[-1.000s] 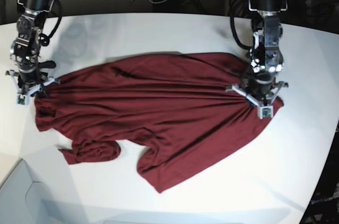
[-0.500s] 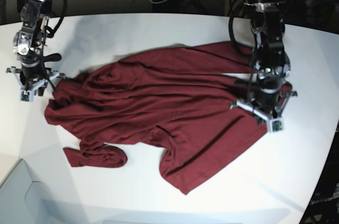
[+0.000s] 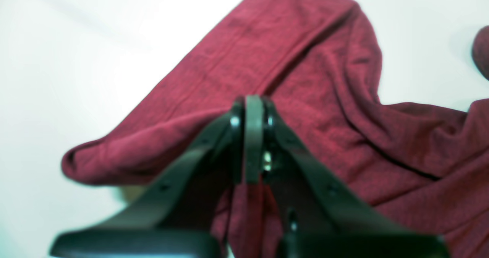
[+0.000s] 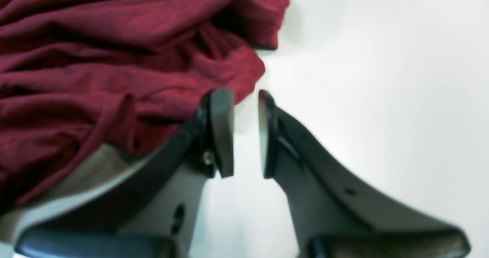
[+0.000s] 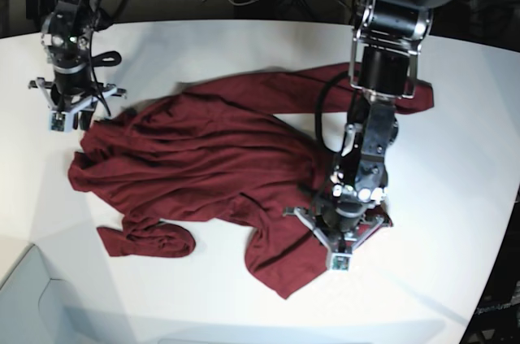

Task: Layout the t-shirt on the table in an organized manner, then fold the t-shirt properly
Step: 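Release the shirt with the left gripper and regrasp its edge nearby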

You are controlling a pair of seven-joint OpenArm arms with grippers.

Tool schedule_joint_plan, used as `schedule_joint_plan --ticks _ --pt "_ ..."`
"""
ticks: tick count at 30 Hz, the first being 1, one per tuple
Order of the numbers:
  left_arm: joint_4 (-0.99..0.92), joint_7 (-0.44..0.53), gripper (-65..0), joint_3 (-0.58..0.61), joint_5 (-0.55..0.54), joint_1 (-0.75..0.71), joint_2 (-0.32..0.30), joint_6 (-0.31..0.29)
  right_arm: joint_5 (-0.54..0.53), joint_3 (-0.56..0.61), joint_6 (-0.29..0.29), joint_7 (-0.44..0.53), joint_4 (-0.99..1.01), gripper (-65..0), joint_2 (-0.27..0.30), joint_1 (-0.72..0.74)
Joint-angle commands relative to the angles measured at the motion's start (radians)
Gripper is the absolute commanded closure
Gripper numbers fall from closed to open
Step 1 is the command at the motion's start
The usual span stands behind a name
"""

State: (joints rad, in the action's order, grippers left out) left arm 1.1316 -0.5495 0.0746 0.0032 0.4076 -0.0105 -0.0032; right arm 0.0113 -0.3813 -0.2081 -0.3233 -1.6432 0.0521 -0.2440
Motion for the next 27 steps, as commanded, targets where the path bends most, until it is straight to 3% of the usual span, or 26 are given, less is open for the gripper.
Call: schedule_joint_plan --ticks 1,6,13,19,27 --pt "0.008 0.019 -0.2 -0.005 0.007 0.02 -0.003 0.006 -0.006 -0.002 0.008 0.031 -0.019 -10.0 0.009 -0.01" --pt "0.006 0.01 -0.2 -0.009 0.011 -0.002 -0.021 0.001 -0.006 -0.002 0.008 0.031 -0.018 -10.0 0.012 -0.01" --pt "0.229 0.01 -0.2 -0.011 0.007 -0.174 -0.15 0.004 -0.006 -0.002 0.008 0.031 -0.018 -10.0 0.013 0.007" --pt "0.423 0.01 -0.2 -0.012 0.005 -0.307 -0.223 0.006 -0.006 0.006 0.008 0.031 -0.004 -10.0 0.013 0.021" --pt "0.701 0.009 -0.2 -0.186 0.011 -0.453 -0.242 -0.001 -0.006 0.02 0.008 0.031 -0.004 -10.0 0.013 0.021"
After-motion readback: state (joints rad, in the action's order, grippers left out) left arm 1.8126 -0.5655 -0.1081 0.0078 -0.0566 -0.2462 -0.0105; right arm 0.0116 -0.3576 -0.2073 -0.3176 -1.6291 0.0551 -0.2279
